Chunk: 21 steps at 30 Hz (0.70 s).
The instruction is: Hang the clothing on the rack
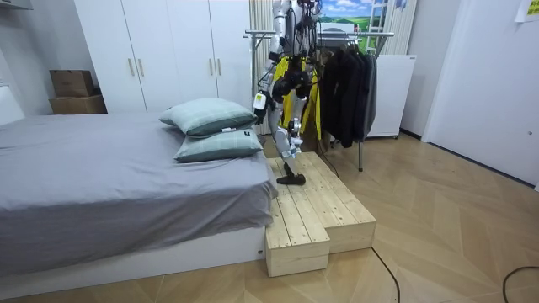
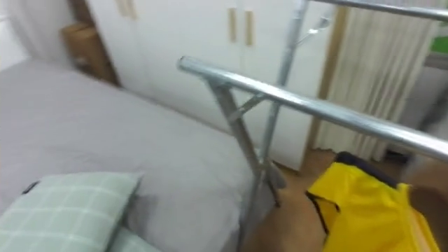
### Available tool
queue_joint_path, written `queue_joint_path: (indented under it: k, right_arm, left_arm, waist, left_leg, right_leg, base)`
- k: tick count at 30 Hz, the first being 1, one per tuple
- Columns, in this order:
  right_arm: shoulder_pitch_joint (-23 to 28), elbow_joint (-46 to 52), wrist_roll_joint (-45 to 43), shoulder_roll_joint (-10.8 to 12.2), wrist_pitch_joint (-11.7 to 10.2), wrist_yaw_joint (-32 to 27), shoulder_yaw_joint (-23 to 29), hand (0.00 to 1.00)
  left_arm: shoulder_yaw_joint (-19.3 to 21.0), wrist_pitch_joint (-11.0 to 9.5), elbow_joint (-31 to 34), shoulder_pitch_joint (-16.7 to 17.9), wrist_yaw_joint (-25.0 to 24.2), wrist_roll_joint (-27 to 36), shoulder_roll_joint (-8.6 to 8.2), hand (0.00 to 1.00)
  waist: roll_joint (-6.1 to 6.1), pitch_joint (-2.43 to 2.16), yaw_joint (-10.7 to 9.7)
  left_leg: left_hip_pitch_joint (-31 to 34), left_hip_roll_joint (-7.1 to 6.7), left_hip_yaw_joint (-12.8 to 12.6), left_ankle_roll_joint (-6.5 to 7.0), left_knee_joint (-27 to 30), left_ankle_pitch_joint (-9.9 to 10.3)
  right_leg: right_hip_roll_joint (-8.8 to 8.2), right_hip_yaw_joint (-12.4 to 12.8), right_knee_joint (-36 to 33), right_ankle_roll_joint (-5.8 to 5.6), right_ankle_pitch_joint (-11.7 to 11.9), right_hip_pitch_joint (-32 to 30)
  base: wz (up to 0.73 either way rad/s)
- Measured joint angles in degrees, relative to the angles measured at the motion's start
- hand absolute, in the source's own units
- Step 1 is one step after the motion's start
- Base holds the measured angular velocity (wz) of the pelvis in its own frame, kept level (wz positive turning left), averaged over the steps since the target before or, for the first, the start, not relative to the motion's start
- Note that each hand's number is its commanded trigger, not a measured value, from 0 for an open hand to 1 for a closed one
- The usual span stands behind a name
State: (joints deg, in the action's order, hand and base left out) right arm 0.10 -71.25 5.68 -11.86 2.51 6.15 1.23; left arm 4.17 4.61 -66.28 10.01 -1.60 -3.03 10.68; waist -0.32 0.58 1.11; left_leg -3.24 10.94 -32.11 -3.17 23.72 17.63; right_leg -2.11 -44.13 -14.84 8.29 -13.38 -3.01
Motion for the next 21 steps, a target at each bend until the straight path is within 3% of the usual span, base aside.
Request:
queue_joint_path:
  k: [3, 4, 5, 6, 8, 9, 11, 13, 15, 18, 20, 21]
  right_arm:
    - [0.2, 0.0, 0.0, 0.4, 0.1, 0.3, -0.6, 0.00]
    - [0.4, 0.1, 0.1, 0.4, 0.1, 0.3, -1.6, 0.00]
    - [0.5, 0.1, 0.1, 0.4, 0.0, 0.2, -1.7, 0.00]
    - [0.6, 0.1, 0.2, 0.3, 0.1, 0.2, -1.7, 0.00]
    - [1.8, 0.2, 0.9, 0.6, 0.1, 0.2, -1.8, 0.00]
    - [2.0, 0.2, 1.1, 0.8, 0.1, 0.3, -1.8, 0.00]
    - [2.9, -0.1, 2.0, 1.1, 0.0, 0.6, -1.0, 0.00]
    - [3.8, -0.1, 1.9, 1.1, 0.1, 0.2, -0.9, 0.00]
    - [4.4, -0.1, 1.6, 1.1, 0.1, -0.1, -0.9, 0.00]
    - [5.5, -0.7, 1.6, 1.2, 0.6, -1.0, 0.7, 0.00]
    - [6.7, -0.7, 1.3, 1.2, 2.3, -2.9, 1.4, 0.00]
    - [6.8, -0.6, 1.1, 1.2, 2.8, -3.3, 1.4, 0.00]
  left_arm:
    - [-0.4, 0.3, 0.3, -0.6, 1.0, -1.3, 0.04, 0.00]
    - [-0.8, 0.3, 0.9, -0.6, 1.4, -1.7, 0.24, 0.00]
    - [-1.0, 0.2, 1.1, -0.7, 1.4, -1.7, 0.28, 0.00]
    - [-1.0, 0.2, 1.1, -0.9, 1.4, -1.7, 0.28, 0.00]
    - [-1.5, 0.2, 1.0, -1.1, 1.4, -2.2, 0.71, 0.00]
    - [-1.6, 0.2, 0.8, -1.1, 1.4, -2.1, 0.91, 0.00]
    - [-1.7, 0.1, 0.3, -1.1, 1.6, -2.1, 1.10, 0.00]
    - [-1.7, 0.0, 0.2, -1.1, 2.4, -1.8, 1.07, 0.00]
    - [-1.2, -0.3, 0.0, -1.1, 2.7, -0.9, 0.90, 0.00]
    - [-0.6, -0.4, -0.5, -1.1, 2.4, 0.3, 0.94, 0.00]
    - [-0.6, -0.6, -1.0, -0.8, 2.0, 1.4, 0.86, 0.00]
    - [-0.6, -0.8, -1.1, -0.4, 2.0, 1.5, 0.80, 0.00]
  waist:
    - [-0.48, -0.24, 0.0]
    - [-0.82, -0.19, 0.0]
    - [-0.78, -0.47, -0.1]
    - [-0.77, -0.49, -0.2]
    - [-1.17, -0.70, -2.4]
    - [-1.27, -0.82, -2.8]
    - [-1.57, -1.04, -4.4]
    - [-1.74, -1.14, -4.9]
    - [-1.72, -1.17, -4.4]
    - [-1.77, -1.20, -5.5]
    - [-1.98, -0.98, -5.1]
    - [-1.83, -0.90, -4.9]
  left_leg:
    - [-0.5, -1.61, -0.7, -0.49, -6.1, -0.2]
    - [-0.1, -1.70, -0.6, -0.43, -6.7, -0.3]
    - [0.2, -1.42, -0.1, -0.38, -7.4, -0.2]
    - [0.4, -1.41, 0.5, -0.28, -7.7, -0.2]
    - [1.4, -2.24, 4.8, 0.85, -8.1, -1.9]
    - [1.7, -2.53, 6.0, 0.87, -8.2, -2.3]
    - [1.9, -3.37, 10.0, 1.65, -8.4, -3.0]
    - [2.5, -4.20, 13.0, 2.24, -8.4, -3.3]
    - [2.7, -4.90, 15.3, 2.81, -8.5, -3.7]
    - [2.8, -6.61, 21.0, 3.60, -8.3, -4.3]
    - [2.9, -8.51, 24.0, 4.28, -8.2, -4.8]
    - [2.9, -8.81, 24.6, 4.37, -8.2, -4.9]
  right_leg:
    - [-1.29, -3.8, -0.5, -0.34, -0.1, -0.3]
    - [-2.20, -5.6, -1.2, -2.14, 0.1, -0.3]
    - [-2.65, -6.5, -1.6, -4.48, 0.8, -0.2]
    - [-2.75, -6.2, -2.0, -5.24, 1.2, -0.2]
    - [-2.62, -0.4, -1.9, -6.08, 2.1, -0.1]
    - [-2.59, 0.9, -1.8, -6.14, 2.1, 0.0]
    - [-2.46, 5.3, -1.3, -7.37, 3.0, 1.6]
    - [-2.09, 9.0, -0.3, -8.01, 3.4, 2.4]
    - [-2.04, 10.7, 0.4, -8.80, 3.8, 3.4]
    - [-1.77, 17.4, 2.4, -9.69, 4.1, 6.7]
    - [-1.80, 24.2, 2.5, -10.58, 3.5, 8.3]
    - [-1.75, 24.7, 2.5, -10.59, 3.5, 8.5]
  base:
    - [0.85]
    - [0.45]
    - [0.43]
    - [0.53]
    - [0.76]
    - [0.88]
    - [0.91]
    - [0.86]
    - [0.68]
    - [1.00]
    - [0.89]
    - [0.54]
